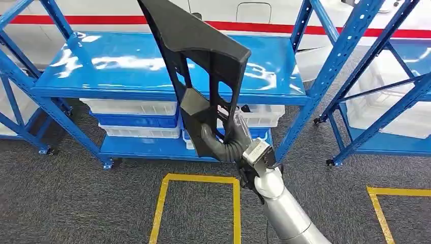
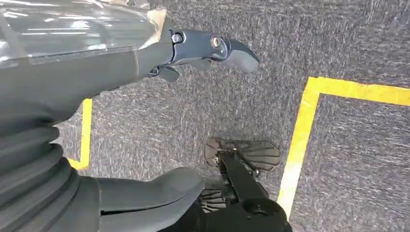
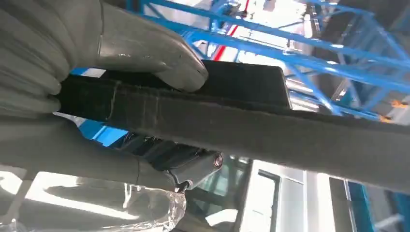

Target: Take the parts from the cabinet and place them on the table.

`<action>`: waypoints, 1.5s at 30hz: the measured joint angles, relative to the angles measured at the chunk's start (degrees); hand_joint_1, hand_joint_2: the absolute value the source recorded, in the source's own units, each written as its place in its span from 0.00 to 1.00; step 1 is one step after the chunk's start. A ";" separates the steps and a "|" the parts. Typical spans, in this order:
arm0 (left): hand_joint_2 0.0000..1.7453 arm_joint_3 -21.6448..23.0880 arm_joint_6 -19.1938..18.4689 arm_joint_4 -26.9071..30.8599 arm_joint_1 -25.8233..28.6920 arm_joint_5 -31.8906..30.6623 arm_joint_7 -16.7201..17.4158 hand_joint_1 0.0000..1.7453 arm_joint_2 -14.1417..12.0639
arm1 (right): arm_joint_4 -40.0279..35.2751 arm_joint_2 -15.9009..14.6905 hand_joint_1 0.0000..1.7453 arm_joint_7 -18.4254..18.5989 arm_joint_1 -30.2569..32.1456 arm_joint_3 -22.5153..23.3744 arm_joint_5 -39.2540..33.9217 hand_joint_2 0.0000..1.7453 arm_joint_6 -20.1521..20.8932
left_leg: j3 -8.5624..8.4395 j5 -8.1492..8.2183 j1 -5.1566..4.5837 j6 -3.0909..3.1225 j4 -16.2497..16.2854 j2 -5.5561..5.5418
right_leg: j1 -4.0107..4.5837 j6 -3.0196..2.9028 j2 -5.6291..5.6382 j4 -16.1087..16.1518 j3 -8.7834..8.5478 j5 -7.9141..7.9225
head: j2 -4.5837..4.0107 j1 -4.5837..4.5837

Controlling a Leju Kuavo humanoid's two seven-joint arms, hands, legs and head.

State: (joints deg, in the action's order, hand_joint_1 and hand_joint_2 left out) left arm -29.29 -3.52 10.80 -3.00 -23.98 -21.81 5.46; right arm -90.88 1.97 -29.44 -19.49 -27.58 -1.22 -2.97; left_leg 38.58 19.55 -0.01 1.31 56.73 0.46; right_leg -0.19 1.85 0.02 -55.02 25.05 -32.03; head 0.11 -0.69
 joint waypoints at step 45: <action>1.00 -0.46 0.48 0.11 -0.07 -3.37 -4.79 0.00 -0.70 | -1.62 -0.42 1.00 -4.63 4.16 -0.46 2.93 1.00 0.48 | -6.97 7.40 -0.19 -0.30 0.40 2.66 | 0.42 -1.98 -4.69 -1.90 6.04 5.08 | 0.00 0.41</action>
State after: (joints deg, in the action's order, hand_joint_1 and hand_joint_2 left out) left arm -29.75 -3.04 10.91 -3.07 -27.34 -26.60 4.76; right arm -92.50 1.55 -34.08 -15.34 -28.04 1.70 -2.49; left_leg 31.62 26.95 -0.21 1.01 57.13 3.12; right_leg 0.23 -0.13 -4.68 -56.92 31.10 -26.95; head 0.11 -0.28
